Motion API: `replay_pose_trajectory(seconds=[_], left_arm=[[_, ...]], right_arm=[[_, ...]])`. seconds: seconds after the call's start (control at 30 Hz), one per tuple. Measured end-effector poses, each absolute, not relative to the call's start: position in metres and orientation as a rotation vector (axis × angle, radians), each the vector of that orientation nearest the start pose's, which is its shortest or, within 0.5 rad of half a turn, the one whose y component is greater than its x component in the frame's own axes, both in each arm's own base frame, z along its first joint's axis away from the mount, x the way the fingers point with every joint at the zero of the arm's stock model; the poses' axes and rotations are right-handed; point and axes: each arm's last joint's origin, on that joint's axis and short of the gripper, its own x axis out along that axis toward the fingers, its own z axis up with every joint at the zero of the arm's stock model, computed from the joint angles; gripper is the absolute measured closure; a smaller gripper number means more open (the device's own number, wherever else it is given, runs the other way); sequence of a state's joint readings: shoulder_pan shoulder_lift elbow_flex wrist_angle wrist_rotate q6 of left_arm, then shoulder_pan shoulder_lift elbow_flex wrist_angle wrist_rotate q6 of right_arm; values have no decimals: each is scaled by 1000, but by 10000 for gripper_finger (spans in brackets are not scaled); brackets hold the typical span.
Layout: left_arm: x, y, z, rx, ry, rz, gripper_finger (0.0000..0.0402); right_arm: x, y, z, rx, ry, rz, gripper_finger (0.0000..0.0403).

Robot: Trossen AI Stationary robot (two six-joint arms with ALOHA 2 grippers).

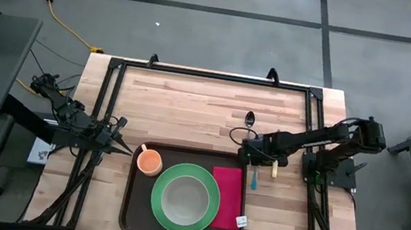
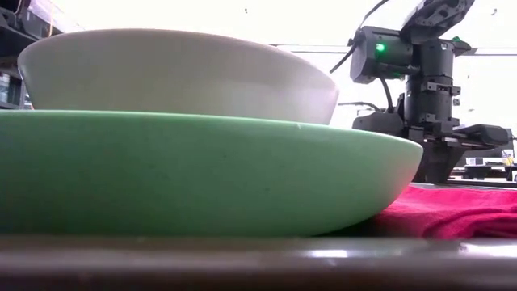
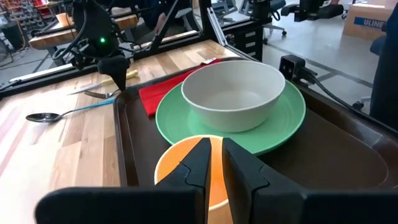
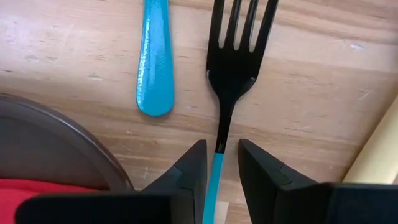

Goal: Set up tray
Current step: Put the blue fork on the top of the table napkin to the right of the green plate on the brown serving tray

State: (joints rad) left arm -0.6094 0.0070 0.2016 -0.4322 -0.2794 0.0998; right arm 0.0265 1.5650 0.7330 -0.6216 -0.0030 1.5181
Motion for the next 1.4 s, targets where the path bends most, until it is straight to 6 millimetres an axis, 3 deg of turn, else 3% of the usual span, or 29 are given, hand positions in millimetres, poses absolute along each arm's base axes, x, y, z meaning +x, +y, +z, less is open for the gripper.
replay_pose_trajectory(seconds=[0.83, 1.13, 1.4], left_arm=[[68, -37, 186, 217, 231, -334, 330], [67, -37, 185, 220, 238, -336, 330], [67, -37, 185, 220, 237, -337, 330]], right_arm=[[239, -2, 131, 1270, 1156, -1091, 334], [238, -3, 130, 1262, 1169, -1082, 377], [238, -3, 130, 1259, 1168, -1084, 383]])
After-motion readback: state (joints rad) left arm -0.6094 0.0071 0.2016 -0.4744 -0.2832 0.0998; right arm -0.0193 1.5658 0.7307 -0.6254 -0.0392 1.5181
